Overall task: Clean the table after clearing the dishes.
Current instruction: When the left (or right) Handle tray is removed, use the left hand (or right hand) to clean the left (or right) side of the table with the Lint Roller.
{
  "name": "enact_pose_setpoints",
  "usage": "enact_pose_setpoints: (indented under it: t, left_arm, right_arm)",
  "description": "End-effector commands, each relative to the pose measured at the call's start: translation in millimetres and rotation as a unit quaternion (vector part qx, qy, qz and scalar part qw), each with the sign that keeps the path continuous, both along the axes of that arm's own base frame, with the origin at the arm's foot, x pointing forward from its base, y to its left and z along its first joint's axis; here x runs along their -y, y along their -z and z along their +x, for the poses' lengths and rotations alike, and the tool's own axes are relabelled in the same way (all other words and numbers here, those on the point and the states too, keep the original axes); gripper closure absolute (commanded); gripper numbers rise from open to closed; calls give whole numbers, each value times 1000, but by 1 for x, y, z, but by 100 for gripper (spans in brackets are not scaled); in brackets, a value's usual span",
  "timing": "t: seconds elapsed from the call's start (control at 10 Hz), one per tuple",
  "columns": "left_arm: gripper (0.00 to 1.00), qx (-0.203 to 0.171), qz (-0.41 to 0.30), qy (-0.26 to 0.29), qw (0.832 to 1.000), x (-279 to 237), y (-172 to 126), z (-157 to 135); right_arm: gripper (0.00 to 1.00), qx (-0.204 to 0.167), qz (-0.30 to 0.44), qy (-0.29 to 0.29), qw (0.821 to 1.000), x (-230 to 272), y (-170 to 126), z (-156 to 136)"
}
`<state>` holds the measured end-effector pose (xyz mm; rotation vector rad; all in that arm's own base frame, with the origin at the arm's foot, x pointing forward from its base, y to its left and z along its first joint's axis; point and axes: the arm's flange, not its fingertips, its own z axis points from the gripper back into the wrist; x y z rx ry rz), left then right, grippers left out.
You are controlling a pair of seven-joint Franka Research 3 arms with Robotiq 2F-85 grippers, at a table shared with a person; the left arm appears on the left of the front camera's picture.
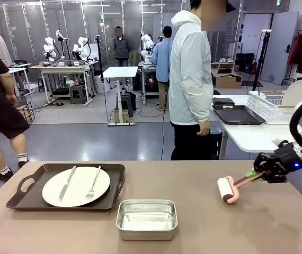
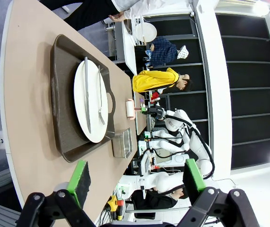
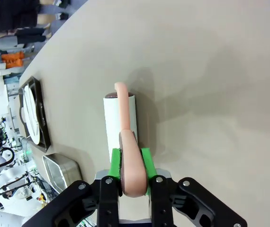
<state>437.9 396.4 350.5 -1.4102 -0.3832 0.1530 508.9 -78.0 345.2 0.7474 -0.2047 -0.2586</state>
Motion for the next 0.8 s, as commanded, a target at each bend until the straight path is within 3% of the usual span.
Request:
enact_pose_setpoints:
  t: [0.0,0.4,0.7]
  left_arm:
    - [0,2,2,-2,1000,-2,-2,-2]
    - [0,2,2,-2,1000,-2,-2,-2]
    - [0,2,2,-2,1000,-2,-2,-2]
  right_arm:
    - [79,-4,-99,13,995,33,20,2]
    - [79,-9,-207,13,978,57,-18,-12]
    - [79,7,-207,3,978,40,-68,-20]
